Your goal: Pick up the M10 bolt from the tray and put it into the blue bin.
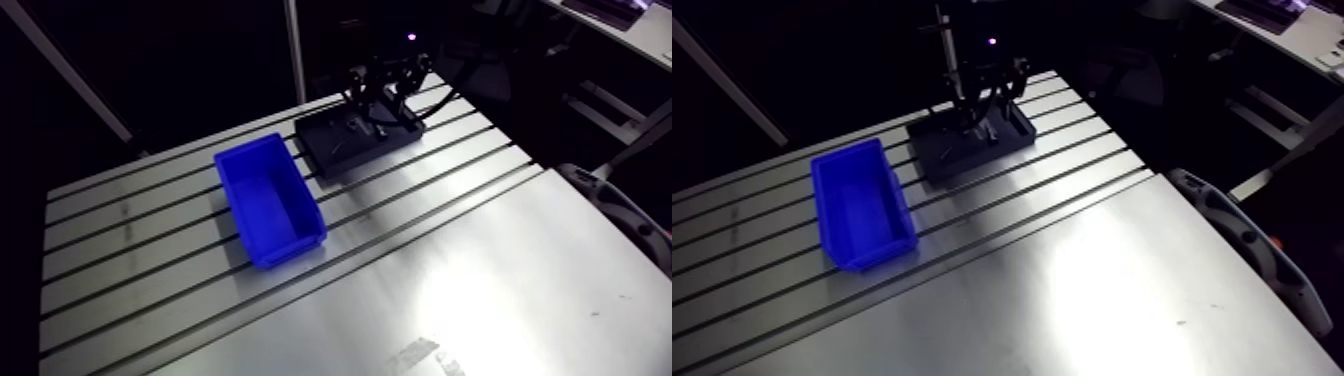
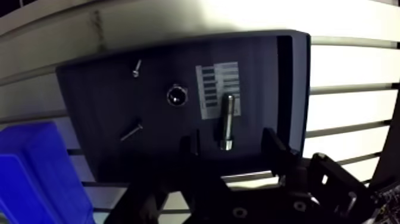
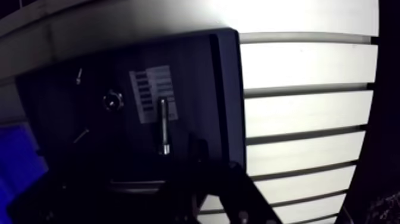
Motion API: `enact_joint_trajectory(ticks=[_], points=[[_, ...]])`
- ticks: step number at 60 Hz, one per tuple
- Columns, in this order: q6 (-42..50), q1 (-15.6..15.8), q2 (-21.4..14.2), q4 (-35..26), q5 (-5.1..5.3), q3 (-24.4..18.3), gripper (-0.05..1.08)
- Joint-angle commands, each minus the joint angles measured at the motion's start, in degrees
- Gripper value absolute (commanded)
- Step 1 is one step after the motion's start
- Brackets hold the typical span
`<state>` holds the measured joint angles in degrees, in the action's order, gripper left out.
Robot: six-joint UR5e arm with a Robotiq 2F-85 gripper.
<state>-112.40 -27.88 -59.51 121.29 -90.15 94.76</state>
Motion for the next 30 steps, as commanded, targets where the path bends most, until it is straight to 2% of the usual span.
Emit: enact_joint_trajectory(ticks=[1, 30], points=[[0.5, 0.0, 0.4, 1.2, -0.25, 0.4, 0.47], [0.6, 0.0, 1.3, 1.9, -0.25, 0.5, 0.53]])
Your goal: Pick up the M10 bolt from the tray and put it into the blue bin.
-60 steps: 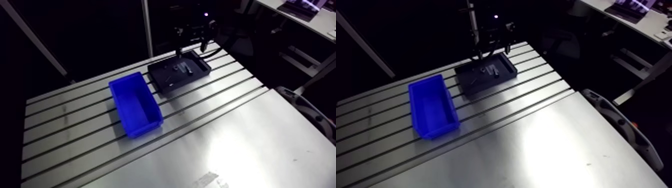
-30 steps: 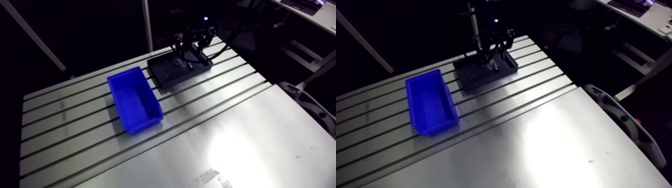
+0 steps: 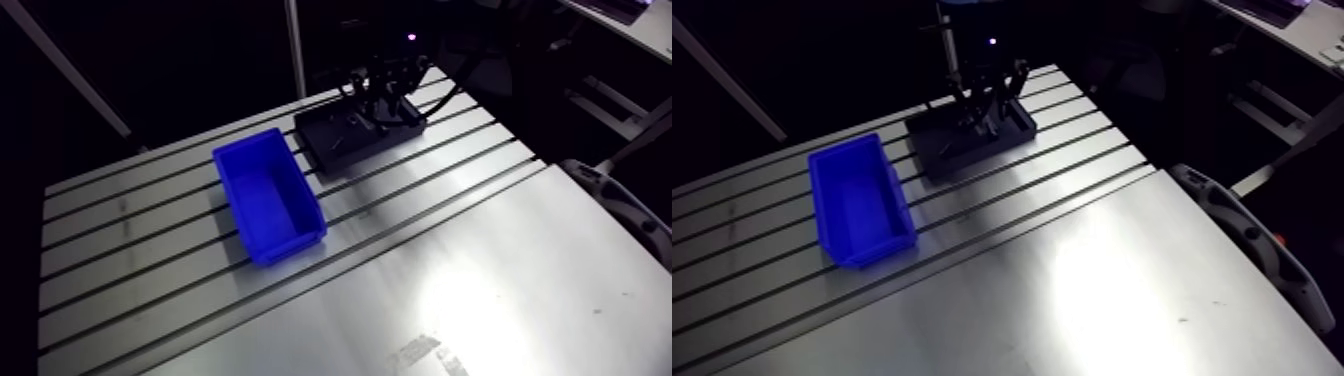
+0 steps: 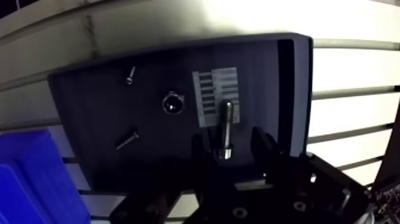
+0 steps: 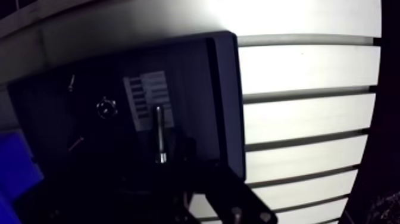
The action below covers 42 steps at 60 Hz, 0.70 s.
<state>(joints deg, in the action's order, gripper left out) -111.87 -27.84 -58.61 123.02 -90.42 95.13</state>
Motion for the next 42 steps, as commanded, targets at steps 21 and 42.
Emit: enact_joint_trajectory(ticks=[21, 42], points=[[0.7, 0.1, 0.8, 1.1, -0.06, 0.7, 0.55], [0.7, 0.1, 0.9, 1.1, -0.06, 0.6, 0.56]])
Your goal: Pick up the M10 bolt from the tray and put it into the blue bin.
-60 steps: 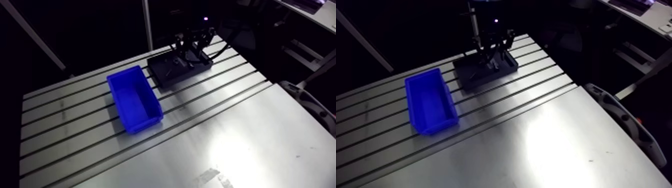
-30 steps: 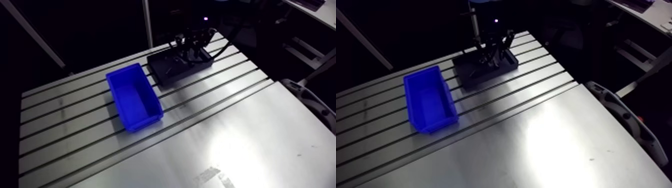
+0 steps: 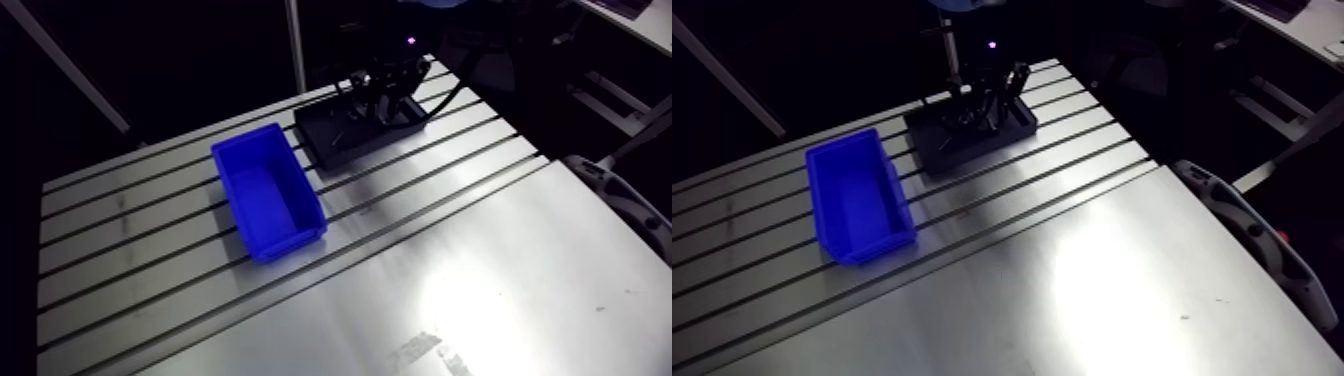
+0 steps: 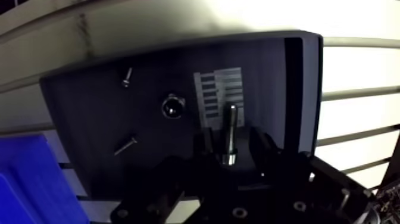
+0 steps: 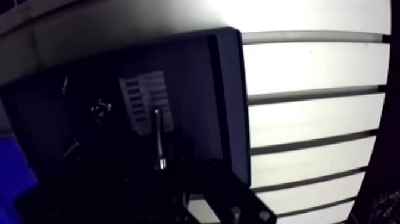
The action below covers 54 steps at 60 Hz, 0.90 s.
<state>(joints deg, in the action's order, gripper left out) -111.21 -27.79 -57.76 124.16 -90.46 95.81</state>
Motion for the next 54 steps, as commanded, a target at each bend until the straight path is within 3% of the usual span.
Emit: enact_joint_trajectory(ticks=[1, 54], points=[[0.1, 0.0, 0.1, 0.0, -0.02, -0.1, 0.56], [0.1, 0.0, 0.6, 0.1, -0.28, -0.1, 0.62]])
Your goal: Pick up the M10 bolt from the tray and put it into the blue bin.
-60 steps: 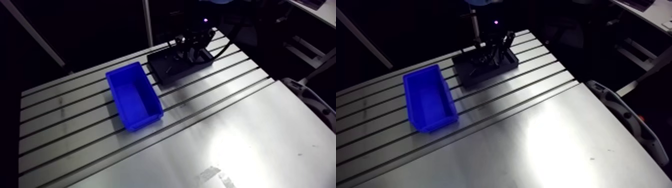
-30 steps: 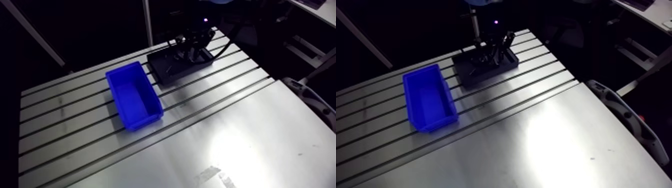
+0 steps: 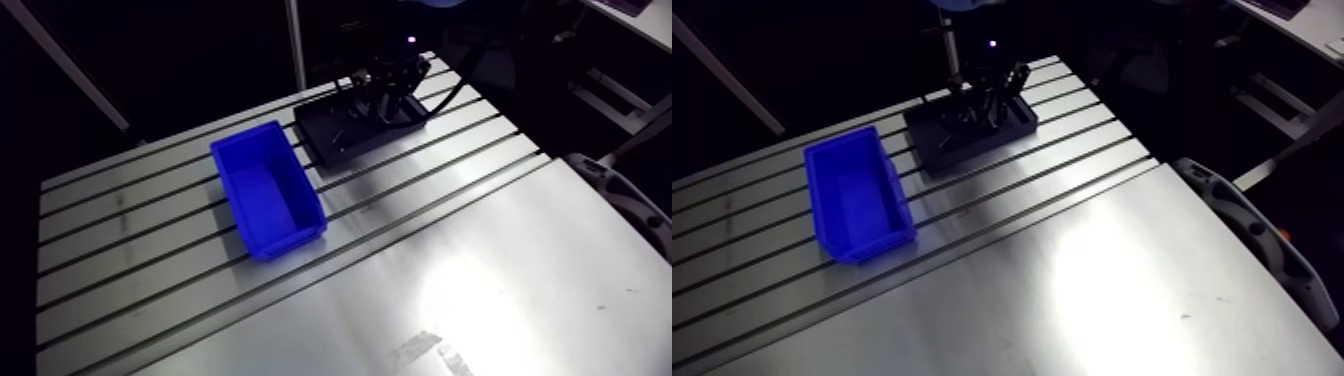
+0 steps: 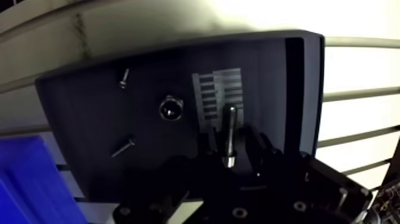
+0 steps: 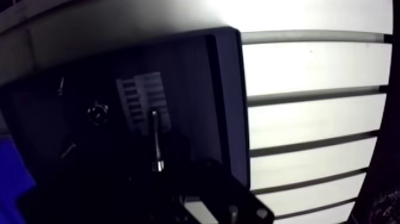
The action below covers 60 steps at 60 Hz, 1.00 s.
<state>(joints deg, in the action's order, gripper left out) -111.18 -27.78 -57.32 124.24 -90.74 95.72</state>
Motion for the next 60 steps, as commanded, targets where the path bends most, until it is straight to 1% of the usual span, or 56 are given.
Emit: enact_joint_trajectory(ticks=[1, 4, 7, 16, 19, 25, 32, 39, 45, 46, 47, 51, 60], points=[[0.0, 0.0, 0.2, 0.0, -0.01, -0.1, 0.62], [0.0, 0.0, 0.2, 0.0, -0.01, -0.1, 0.62], [0.0, 0.0, 0.1, 0.0, -0.01, -0.1, 0.68], [0.0, 0.0, 0.2, 0.1, -0.01, 0.0, 0.73], [0.0, 0.0, 0.2, 0.1, -0.01, 0.0, 0.78], [0.0, 0.0, 0.2, 0.1, -0.01, 0.0, 0.81], [0.0, 0.0, 0.1, 0.1, 0.0, 0.0, 0.9], [0.0, 0.0, 0.1, 0.1, 0.08, 0.0, 0.93], [-0.1, 0.0, -0.4, 0.0, 0.15, -0.1, 1.02], [-0.1, 0.0, -0.4, 0.0, 0.15, -0.1, 1.02], [-0.2, 0.0, -0.6, 0.0, 0.46, -0.4, 1.03], [-0.3, 0.1, -0.9, -0.2, 0.59, -0.9, 1.05], [-0.7, 0.2, -2.4, -1.1, 0.61, -1.6, 1.06]])
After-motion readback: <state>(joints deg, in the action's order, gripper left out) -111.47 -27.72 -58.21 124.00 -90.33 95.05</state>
